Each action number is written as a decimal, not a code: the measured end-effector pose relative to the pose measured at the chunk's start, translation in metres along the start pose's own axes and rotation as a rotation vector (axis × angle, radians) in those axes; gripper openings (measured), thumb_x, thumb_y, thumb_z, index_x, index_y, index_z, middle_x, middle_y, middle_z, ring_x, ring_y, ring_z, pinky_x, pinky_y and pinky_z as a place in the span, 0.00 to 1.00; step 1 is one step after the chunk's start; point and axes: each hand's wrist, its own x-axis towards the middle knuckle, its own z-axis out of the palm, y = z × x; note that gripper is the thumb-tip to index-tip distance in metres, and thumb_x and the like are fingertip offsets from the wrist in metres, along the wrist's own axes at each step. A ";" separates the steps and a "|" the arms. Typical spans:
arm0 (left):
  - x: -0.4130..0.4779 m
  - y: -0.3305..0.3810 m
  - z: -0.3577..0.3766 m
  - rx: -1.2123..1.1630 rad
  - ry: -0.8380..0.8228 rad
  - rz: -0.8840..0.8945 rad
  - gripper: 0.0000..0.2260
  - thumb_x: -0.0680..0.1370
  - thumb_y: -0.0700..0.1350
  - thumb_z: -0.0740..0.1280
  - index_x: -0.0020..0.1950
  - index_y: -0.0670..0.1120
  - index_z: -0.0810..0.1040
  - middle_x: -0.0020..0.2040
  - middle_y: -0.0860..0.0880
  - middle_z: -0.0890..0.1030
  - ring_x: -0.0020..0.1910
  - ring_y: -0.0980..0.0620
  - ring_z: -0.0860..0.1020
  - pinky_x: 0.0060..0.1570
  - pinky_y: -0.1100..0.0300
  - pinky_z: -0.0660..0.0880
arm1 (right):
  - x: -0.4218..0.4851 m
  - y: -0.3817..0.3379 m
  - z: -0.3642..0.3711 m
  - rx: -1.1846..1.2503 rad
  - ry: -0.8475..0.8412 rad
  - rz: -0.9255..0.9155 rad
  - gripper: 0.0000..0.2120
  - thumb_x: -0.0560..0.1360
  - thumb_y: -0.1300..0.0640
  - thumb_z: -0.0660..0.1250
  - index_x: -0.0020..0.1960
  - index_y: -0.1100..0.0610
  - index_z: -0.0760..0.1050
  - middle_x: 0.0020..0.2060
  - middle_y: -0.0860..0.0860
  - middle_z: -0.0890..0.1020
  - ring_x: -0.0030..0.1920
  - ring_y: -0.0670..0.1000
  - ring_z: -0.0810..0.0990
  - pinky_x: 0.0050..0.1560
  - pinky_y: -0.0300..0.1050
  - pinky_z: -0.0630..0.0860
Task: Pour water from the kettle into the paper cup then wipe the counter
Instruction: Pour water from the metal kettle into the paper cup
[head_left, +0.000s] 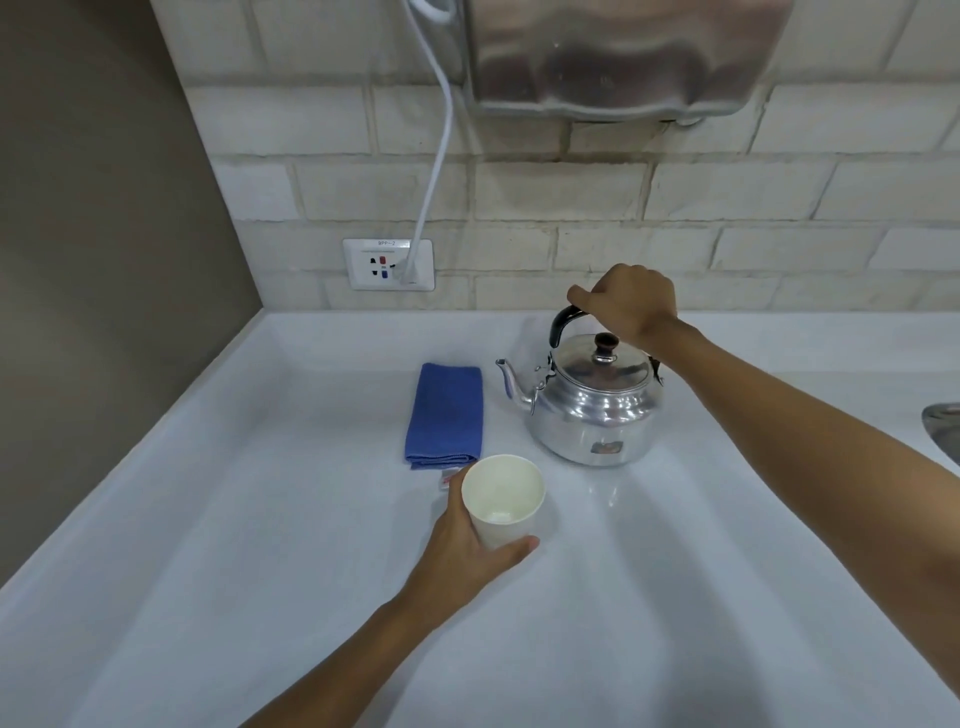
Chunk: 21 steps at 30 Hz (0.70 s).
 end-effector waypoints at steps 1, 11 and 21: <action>0.000 0.000 0.000 0.003 0.001 -0.001 0.41 0.64 0.49 0.77 0.69 0.51 0.57 0.65 0.51 0.68 0.64 0.53 0.68 0.61 0.65 0.69 | -0.002 -0.001 -0.004 -0.004 0.000 -0.011 0.25 0.69 0.47 0.62 0.21 0.55 0.54 0.17 0.49 0.58 0.22 0.51 0.57 0.26 0.42 0.57; 0.000 -0.004 0.000 0.049 0.020 -0.009 0.41 0.61 0.57 0.76 0.67 0.54 0.59 0.63 0.53 0.71 0.62 0.53 0.70 0.63 0.54 0.70 | -0.030 -0.018 -0.045 -0.152 -0.019 -0.200 0.27 0.68 0.46 0.63 0.20 0.54 0.53 0.17 0.48 0.56 0.22 0.50 0.56 0.27 0.42 0.55; 0.000 -0.005 0.000 0.048 0.023 -0.011 0.40 0.62 0.56 0.77 0.67 0.53 0.59 0.62 0.52 0.73 0.60 0.53 0.73 0.60 0.56 0.73 | -0.060 -0.039 -0.074 -0.294 -0.012 -0.365 0.27 0.70 0.44 0.62 0.20 0.55 0.54 0.17 0.49 0.58 0.22 0.50 0.58 0.27 0.41 0.54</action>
